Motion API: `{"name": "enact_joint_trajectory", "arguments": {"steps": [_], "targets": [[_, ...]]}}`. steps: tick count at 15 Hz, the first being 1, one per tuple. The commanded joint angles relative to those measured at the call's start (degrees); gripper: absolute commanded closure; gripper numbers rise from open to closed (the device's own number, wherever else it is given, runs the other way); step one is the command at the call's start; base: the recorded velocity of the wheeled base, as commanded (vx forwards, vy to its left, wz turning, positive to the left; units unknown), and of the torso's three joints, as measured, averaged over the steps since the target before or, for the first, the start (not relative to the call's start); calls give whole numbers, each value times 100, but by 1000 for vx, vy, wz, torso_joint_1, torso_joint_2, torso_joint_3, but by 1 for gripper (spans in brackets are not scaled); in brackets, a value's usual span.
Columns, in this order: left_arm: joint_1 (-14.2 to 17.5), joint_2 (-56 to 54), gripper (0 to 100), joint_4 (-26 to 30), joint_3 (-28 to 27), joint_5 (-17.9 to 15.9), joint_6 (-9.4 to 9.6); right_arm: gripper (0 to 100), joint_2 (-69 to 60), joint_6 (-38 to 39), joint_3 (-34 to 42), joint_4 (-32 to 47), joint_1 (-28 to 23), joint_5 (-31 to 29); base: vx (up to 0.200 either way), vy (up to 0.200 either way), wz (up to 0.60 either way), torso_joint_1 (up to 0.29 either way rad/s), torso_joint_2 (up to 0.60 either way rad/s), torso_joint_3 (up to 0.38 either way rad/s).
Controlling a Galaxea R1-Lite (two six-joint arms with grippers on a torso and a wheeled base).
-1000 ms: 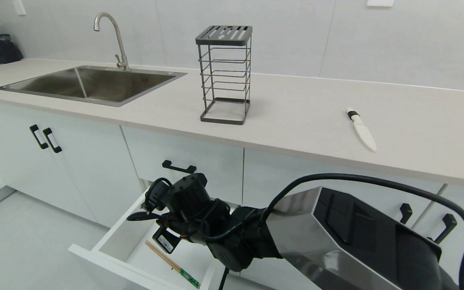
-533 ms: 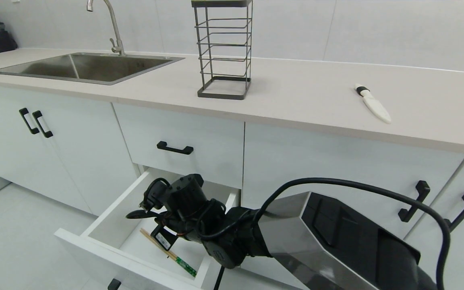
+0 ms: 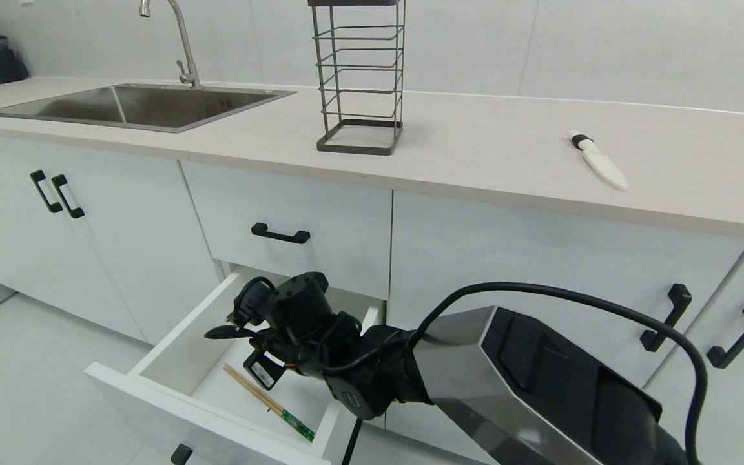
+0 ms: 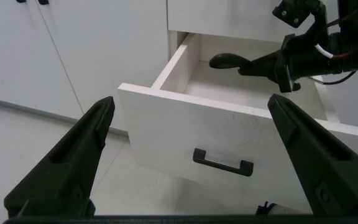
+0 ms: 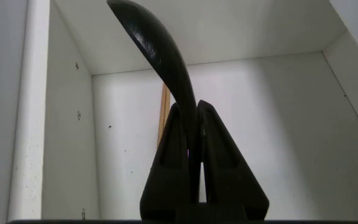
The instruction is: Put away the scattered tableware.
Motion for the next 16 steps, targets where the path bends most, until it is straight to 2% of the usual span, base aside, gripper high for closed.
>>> {"name": "enact_joint_trajectory", "arguments": {"steps": [1,2,4,8,13,16], "targets": [[2,7,0,1,0,10,0,100,185,-10,-226,425,-16,9,0,0,0,0,0,0],[2,7,0,1,0,1,0,100,325,25,-552,724,-25,9,0,0,0,0,0,0],[2,7,0,1,0,1,0,100,492,25,-594,874,-34,26,0,0,0,0,0,0],[2,7,0,1,0,1,0,100,730,-10,-594,759,-140,9,0,0,0,0,0,0],[2,7,0,1,0,10,0,100,914,-212,-594,337,-87,17,0,0,0,0,0,0],[2,7,0,1,0,1,0,100,1002,-335,-594,337,27,44,0,0,0,0,0,0]]}}
